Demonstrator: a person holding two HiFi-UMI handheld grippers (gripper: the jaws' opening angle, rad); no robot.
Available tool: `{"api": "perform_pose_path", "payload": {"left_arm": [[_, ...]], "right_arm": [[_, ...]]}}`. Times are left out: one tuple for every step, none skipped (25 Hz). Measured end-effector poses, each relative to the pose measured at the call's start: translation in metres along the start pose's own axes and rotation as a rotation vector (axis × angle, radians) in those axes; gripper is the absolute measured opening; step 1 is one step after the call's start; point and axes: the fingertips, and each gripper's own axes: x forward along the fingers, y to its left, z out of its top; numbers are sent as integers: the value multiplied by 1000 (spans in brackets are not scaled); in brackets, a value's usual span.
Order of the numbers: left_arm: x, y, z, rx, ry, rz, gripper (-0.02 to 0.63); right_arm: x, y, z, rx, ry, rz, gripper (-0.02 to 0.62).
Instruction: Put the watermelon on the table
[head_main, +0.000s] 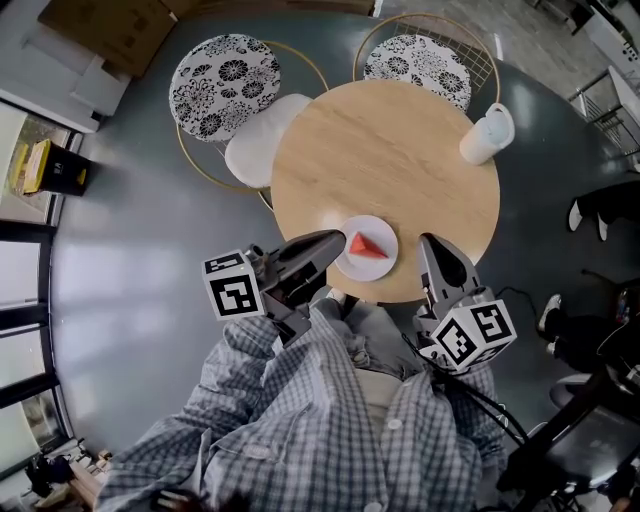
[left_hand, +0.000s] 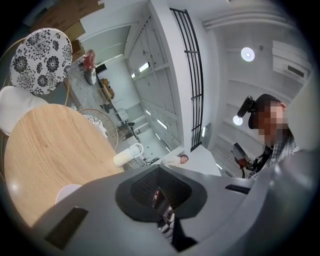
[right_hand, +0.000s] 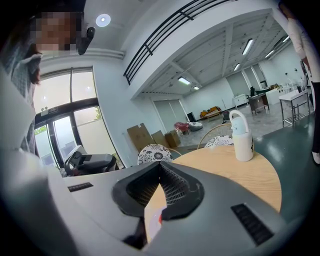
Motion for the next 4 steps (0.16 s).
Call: {"api": "perform_pose_path", "payload": {"left_arm": [[0,-1,-2,0,3,-2,6],[1,-1,-3,0,6,-4,6],[1,-2,-5,0,9,-7,6],[1,-3,-7,0,13,-9,6]], "right_arm": [[-1,0,-1,0,1,0,9],[-3,0,-2,0,1,-1,9],[-4,1,-3,0,1,-2,8],[-5,1,-4,0,1,-3,9]]}}
